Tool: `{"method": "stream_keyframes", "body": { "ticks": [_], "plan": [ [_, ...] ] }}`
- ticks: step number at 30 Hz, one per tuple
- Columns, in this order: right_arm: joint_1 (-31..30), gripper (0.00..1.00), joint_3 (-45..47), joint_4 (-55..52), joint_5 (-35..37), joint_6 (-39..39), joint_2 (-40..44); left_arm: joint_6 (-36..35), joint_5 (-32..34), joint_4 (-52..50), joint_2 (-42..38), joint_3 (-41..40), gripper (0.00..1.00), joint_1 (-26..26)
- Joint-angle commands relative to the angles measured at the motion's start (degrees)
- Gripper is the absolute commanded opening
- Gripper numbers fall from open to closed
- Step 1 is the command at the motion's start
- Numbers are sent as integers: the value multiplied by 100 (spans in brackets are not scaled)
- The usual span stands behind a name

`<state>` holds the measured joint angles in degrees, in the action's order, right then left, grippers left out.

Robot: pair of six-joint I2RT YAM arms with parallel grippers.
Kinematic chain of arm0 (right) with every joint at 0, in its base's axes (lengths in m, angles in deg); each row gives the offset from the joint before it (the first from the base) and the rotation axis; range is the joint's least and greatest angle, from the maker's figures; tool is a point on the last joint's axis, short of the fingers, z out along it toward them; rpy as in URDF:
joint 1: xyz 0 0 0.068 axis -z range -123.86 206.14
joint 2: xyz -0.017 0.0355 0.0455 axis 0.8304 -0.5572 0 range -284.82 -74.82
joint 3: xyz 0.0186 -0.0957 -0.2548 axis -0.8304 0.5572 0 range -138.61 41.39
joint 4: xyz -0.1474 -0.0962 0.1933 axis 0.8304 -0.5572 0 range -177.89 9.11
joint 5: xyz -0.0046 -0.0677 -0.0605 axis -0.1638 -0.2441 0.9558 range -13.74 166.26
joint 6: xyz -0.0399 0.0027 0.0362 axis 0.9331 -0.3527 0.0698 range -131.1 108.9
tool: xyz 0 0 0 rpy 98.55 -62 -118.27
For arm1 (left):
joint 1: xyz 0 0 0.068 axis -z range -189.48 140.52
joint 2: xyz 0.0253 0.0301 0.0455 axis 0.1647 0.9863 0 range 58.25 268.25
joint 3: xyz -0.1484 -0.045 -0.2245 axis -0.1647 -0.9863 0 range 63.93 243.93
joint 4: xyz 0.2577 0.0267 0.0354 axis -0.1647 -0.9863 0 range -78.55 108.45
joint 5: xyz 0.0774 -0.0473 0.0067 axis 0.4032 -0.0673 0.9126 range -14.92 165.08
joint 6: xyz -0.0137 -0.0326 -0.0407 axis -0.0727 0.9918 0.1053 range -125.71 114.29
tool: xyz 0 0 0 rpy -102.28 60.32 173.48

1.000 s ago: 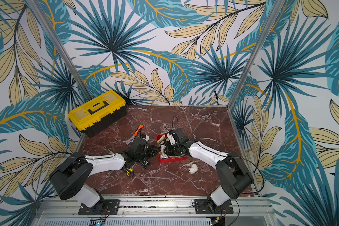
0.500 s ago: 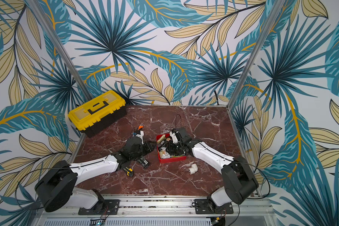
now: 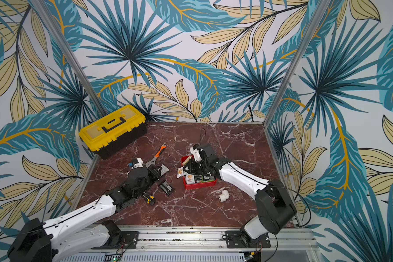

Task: Take the cookies out of the storage box
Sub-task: Pick up the cookie from the storage box, then place the cookie at the center of the board.

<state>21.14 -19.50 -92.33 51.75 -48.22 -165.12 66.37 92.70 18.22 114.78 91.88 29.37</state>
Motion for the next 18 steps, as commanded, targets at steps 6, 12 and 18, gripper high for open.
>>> {"method": "stream_keyframes", "body": {
  "ticks": [6,12,18],
  "plan": [
    [-574,12,-1167,-212,476,-19,-1261,228,521,-1212,-931,-337,35,-75],
    [-657,12,-1577,-972,1343,240,-1672,271,610,-1513,-1341,-439,35,-82],
    [-735,12,-1629,-1213,1295,425,-1922,290,571,-1474,-1308,-492,35,-93]
  ]
}}
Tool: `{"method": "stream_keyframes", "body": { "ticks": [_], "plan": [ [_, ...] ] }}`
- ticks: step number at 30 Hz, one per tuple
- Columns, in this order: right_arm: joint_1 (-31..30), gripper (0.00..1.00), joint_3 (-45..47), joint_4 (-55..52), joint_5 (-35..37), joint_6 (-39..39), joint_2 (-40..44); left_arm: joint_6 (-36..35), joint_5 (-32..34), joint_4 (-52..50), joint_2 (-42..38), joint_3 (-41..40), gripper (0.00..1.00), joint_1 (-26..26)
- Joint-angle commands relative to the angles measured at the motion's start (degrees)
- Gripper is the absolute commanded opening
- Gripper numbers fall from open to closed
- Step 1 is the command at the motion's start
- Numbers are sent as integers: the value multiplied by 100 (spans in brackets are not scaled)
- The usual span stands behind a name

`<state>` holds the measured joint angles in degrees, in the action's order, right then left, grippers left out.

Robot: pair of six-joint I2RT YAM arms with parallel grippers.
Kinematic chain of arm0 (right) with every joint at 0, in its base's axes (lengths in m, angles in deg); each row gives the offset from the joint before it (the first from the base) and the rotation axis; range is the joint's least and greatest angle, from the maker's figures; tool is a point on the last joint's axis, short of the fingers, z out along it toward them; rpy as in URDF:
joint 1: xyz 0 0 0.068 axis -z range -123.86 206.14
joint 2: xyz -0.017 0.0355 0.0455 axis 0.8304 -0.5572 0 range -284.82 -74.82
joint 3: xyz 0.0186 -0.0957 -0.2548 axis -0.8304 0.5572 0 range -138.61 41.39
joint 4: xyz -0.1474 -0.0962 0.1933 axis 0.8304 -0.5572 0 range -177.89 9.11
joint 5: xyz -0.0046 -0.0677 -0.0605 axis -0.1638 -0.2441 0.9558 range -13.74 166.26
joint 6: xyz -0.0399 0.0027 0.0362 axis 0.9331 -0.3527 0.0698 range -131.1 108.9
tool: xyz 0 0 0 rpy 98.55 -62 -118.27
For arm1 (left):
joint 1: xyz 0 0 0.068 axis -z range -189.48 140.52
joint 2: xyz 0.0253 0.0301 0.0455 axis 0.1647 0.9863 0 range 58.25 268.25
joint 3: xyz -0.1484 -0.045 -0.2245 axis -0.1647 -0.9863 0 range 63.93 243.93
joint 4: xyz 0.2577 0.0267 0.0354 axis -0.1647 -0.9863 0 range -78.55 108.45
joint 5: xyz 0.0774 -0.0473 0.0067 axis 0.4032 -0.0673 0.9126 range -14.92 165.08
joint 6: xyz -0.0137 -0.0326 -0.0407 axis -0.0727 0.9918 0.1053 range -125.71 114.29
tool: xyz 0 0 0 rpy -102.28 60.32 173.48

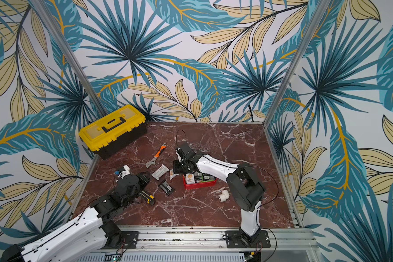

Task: Take the cookies out of the storage box
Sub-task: Place the cookie at the center of the board.

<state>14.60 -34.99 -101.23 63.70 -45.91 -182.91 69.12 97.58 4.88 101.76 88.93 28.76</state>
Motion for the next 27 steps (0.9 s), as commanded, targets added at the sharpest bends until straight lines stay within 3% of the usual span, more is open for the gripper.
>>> {"method": "stream_keyframes", "body": {
  "ticks": [1,8,15,19,21,27],
  "plan": [
    [-91,12,-71,-309,-29,204,-188,14,70,-113,14,-194,35,-35],
    [-127,12,-69,188,-1106,50,-516,0,3,-24,126,-170,36,-36],
    [-135,14,-284,267,-1266,29,-841,-21,-48,25,173,-162,36,-45],
    [-140,22,-400,109,-951,121,-891,-80,-113,158,295,-145,36,-53],
    [-142,31,-447,-116,-582,238,-784,-145,-173,232,404,-103,37,-53],
    [-146,49,-201,-385,345,572,6,-297,-386,543,799,38,39,-57]
  ]
}}
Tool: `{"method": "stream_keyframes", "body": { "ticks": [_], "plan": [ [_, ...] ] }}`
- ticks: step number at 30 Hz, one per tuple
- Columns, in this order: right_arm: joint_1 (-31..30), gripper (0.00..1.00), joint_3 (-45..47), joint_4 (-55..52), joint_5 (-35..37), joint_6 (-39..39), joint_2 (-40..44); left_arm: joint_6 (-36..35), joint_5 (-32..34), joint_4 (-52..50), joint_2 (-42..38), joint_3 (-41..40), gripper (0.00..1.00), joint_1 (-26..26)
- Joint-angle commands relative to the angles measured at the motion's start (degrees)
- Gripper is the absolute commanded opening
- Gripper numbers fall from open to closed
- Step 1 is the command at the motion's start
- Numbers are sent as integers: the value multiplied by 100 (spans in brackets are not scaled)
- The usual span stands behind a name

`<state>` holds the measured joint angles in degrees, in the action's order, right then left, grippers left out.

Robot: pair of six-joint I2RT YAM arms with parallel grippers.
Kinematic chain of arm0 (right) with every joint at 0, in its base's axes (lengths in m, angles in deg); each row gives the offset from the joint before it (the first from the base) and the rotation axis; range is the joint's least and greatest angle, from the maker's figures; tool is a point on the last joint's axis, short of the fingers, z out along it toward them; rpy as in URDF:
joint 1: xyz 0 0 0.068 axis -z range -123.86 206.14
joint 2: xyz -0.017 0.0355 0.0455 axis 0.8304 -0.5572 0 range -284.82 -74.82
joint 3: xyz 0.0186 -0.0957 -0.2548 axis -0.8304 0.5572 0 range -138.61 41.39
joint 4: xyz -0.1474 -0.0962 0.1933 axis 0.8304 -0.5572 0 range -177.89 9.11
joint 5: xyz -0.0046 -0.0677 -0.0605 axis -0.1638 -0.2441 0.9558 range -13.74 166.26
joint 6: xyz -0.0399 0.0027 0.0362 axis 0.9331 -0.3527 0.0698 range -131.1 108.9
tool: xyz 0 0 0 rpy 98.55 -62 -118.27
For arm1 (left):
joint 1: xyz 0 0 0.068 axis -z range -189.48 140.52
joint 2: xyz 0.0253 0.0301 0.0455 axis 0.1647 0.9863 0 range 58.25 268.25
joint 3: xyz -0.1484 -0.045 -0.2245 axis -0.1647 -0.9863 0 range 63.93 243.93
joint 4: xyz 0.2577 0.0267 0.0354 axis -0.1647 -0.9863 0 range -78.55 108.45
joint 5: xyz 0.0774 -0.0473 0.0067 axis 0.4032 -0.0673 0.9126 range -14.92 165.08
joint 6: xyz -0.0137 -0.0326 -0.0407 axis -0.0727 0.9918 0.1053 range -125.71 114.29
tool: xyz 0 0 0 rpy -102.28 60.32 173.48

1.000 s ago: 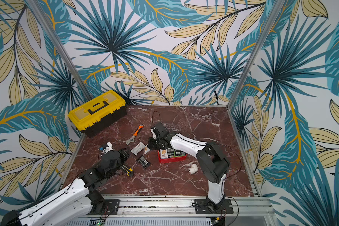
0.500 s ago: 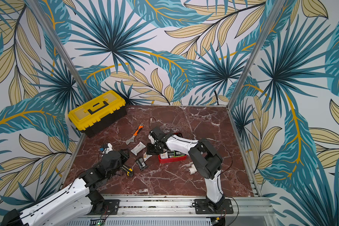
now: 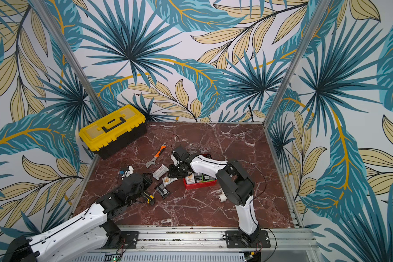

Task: Take the cookies out of the storage box
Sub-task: Place the cookie at the center of the board, then pick up the cookie from the storage box.

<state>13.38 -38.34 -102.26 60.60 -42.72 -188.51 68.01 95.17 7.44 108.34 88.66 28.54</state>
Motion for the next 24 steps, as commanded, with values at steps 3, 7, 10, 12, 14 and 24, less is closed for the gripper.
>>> {"method": "stream_keyframes", "body": {
  "ticks": [3,7,10,12,14,24],
  "plan": [
    [-19,51,354,-302,966,356,1062,-322,-359,601,373,122,39,-38],
    [-10,51,674,-324,1309,377,1724,-703,-780,877,739,354,41,-33],
    [54,50,985,-401,1582,374,2130,-1041,-1212,964,1096,641,43,-32],
    [174,50,1231,-430,1594,376,2282,-1188,-1482,1089,1369,788,44,-22],
    [337,49,1448,-447,1444,350,2329,-1223,-1639,1279,1608,856,44,5],
    [788,46,1948,-363,1042,397,2120,-1107,-2311,2344,2878,1105,47,324]
  ]
}}
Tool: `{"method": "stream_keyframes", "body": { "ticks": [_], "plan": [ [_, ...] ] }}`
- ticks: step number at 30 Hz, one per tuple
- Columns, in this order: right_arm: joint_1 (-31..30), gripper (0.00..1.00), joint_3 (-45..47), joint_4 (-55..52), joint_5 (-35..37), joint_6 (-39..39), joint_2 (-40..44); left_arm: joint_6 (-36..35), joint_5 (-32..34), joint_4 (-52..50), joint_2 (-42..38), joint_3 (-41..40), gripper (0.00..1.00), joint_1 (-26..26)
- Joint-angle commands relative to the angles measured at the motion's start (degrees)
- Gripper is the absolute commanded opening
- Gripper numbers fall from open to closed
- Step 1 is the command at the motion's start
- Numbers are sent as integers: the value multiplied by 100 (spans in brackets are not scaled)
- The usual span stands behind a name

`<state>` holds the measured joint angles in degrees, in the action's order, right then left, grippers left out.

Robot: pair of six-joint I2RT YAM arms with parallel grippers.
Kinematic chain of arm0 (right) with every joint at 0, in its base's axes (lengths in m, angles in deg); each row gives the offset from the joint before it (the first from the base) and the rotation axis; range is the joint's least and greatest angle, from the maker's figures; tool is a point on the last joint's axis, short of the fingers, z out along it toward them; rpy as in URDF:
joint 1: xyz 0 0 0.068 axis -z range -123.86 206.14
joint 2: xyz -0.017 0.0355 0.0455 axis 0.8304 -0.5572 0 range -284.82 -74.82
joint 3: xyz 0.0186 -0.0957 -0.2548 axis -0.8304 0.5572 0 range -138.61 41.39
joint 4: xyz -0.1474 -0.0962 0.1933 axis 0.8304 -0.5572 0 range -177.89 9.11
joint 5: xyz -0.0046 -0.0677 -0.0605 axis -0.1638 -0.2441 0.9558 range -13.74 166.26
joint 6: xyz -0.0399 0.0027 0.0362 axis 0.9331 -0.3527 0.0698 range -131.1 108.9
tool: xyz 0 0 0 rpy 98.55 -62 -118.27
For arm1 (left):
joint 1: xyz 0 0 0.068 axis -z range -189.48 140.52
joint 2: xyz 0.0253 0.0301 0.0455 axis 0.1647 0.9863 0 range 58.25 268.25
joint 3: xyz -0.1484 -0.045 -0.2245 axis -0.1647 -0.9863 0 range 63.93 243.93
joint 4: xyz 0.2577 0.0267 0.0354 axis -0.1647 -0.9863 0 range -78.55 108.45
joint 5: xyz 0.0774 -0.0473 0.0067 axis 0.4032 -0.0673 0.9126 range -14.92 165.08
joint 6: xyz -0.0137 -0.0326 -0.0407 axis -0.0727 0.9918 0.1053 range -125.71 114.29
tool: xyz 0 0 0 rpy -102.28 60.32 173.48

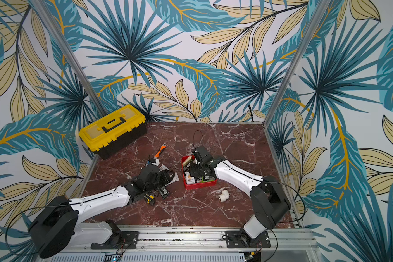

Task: Take the cookies out of the storage box
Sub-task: Pick up the cookie from the storage box.

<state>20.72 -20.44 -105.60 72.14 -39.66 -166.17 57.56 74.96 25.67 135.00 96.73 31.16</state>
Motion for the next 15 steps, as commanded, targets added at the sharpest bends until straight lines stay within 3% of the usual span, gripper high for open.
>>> {"method": "stream_keyframes", "body": {
  "ticks": [1,9,15],
  "plan": [
    [80,45,187,19,-192,88,-144,-52,-340,612,330,338,47,89],
    [105,39,214,255,-564,87,-486,-23,-500,939,939,644,47,164],
    [105,33,206,357,-562,153,-701,12,-432,965,1162,684,41,163]
  ]
}}
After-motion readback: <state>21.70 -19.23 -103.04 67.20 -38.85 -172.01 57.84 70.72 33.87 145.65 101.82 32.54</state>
